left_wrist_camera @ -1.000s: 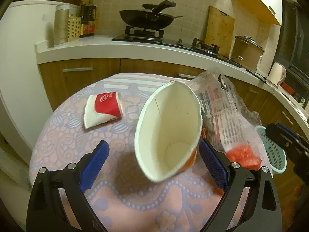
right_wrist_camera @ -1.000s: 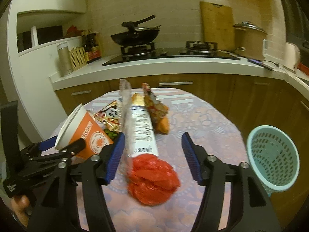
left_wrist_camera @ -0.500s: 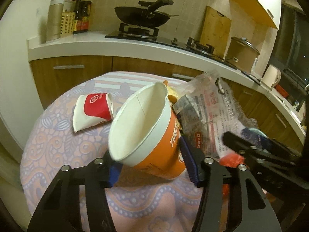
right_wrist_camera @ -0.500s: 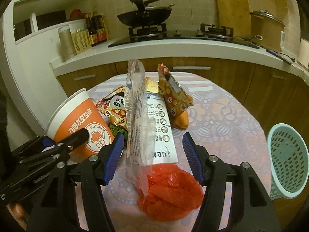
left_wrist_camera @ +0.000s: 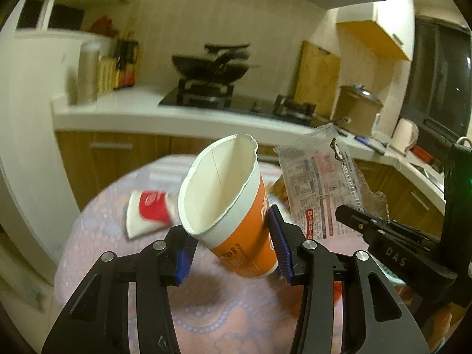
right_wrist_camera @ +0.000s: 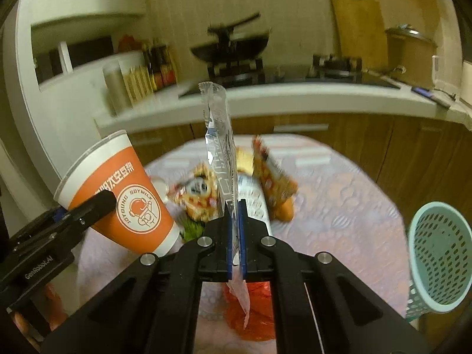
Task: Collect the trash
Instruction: 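Carry the cup and wrapper over the blue basket and open both tools, then grasp the red-and-white paper cup with the left tool while the right tool grasps the red bag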
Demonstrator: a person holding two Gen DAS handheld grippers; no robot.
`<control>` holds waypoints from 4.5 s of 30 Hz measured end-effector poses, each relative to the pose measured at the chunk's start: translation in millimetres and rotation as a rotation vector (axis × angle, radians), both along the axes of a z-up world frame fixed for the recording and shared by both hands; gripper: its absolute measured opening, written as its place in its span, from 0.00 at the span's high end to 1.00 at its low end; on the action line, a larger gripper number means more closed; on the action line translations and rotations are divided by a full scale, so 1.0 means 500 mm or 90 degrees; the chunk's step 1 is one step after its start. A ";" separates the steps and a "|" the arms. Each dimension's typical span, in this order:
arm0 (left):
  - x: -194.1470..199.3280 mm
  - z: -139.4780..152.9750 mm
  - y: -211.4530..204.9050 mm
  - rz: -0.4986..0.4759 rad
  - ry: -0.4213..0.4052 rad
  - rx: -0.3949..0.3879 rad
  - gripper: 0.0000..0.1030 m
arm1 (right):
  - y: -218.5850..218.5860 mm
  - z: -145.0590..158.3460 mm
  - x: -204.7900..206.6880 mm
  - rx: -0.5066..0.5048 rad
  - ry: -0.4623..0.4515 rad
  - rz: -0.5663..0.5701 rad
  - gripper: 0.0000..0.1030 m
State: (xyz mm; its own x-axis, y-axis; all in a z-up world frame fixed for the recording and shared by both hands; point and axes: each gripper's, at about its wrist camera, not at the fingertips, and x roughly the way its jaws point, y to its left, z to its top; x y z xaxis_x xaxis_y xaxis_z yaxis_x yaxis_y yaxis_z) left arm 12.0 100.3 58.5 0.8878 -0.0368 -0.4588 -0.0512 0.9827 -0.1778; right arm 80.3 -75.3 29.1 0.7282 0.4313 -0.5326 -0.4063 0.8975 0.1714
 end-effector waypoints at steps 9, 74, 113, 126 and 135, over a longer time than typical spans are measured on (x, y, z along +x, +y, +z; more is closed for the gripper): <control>0.041 0.078 -0.179 -0.092 -0.042 0.048 0.57 | -0.196 0.059 -0.014 0.016 -0.038 -0.121 0.98; 0.238 -0.182 -0.641 -0.342 0.151 0.068 0.31 | -0.682 -0.220 0.051 0.027 0.203 -0.434 0.50; 0.227 -0.204 0.195 0.203 0.202 -0.021 0.17 | -0.086 -0.163 -0.004 -0.046 0.072 -0.007 0.49; 0.265 -0.257 0.206 0.216 0.263 0.003 0.24 | -0.055 -0.196 0.010 -0.048 0.130 0.055 0.26; 0.218 -0.233 0.197 0.192 0.219 -0.027 0.29 | -0.033 -0.193 -0.019 -0.069 0.131 0.094 0.62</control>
